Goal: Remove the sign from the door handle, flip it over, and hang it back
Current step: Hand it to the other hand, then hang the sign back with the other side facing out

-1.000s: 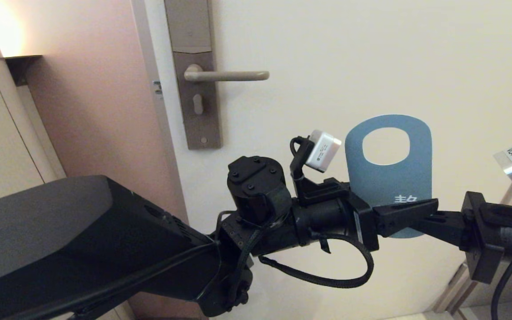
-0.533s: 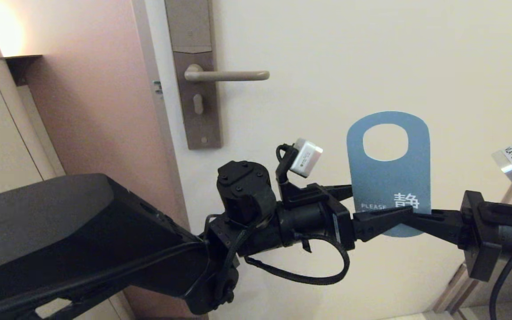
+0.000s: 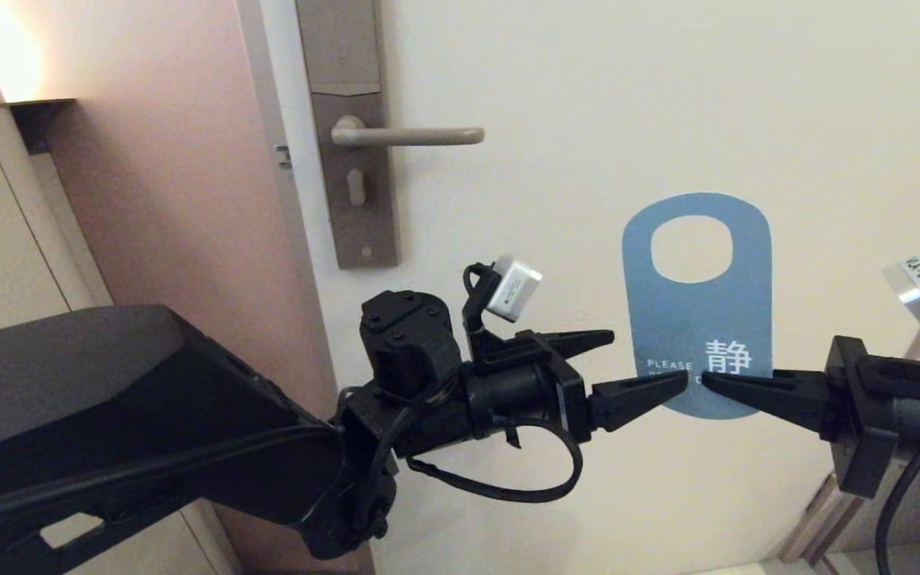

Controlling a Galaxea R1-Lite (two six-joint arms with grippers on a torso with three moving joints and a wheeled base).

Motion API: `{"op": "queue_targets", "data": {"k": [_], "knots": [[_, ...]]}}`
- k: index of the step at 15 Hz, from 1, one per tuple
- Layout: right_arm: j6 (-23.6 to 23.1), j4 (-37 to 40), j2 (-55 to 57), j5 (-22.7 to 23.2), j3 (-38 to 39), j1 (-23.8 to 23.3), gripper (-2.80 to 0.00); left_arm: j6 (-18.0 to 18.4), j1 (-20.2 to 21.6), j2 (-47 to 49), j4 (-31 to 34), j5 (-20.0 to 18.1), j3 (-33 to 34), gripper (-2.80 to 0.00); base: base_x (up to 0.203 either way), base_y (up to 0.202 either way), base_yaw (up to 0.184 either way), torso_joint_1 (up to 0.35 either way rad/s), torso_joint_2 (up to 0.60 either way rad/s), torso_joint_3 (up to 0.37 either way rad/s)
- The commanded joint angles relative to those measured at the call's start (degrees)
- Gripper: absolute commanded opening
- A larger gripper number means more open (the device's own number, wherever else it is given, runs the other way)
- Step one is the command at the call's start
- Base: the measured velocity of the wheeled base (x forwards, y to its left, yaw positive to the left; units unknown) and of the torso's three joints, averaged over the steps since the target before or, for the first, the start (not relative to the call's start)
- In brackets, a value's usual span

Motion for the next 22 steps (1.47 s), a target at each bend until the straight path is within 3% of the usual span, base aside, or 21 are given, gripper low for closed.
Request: {"op": "queue_targets", "data": {"k": [1,6,12,13,15,17,20,22], "knots": [[0.00,-1.23,1.11,0.27,-0.51,0.00,-2.80,0.23,0.57,-1.86,-0.36,-0.15,1.71,0.00,0.000,0.000,0.000,0.000,0.00,0.000],[0.01,-10.69,5.37,0.19,-0.79,0.14,-2.80,1.56,4.17,-5.80,-0.23,-0.15,7.20,0.00,0.000,0.000,0.000,0.000,0.00,0.000],[-0.04,-12.55,8.24,0.19,-4.06,0.68,-2.80,5.09,6.00,-11.90,0.99,0.03,13.17,0.00,0.000,0.000,0.000,0.000,0.00,0.000],[-0.07,-12.62,8.83,0.19,-4.86,0.78,-2.80,6.80,6.63,-13.56,2.69,0.08,14.30,0.00,0.000,0.000,0.000,0.000,0.00,0.000],[-0.01,-14.07,10.28,0.19,-5.71,0.79,-2.80,13.70,8.52,-17.25,8.77,0.67,16.25,0.00,0.000,0.000,0.000,0.000,0.00,0.000],[0.01,-16.88,11.82,0.10,-5.75,0.79,-2.80,18.95,10.52,-20.96,14.44,4.12,17.90,0.00,0.000,0.000,0.000,0.000,0.00,0.000],[0.01,-17.20,12.14,0.10,-5.51,0.79,-2.80,20.01,11.92,-24.58,19.67,13.39,18.40,0.00,0.000,0.000,0.000,0.000,0.00,0.000],[0.01,-17.20,12.39,0.10,-5.40,0.79,-2.80,20.28,12.15,-25.52,20.01,15.39,19.09,0.00,0.000,0.000,0.000,0.000,0.00,0.000]]}}
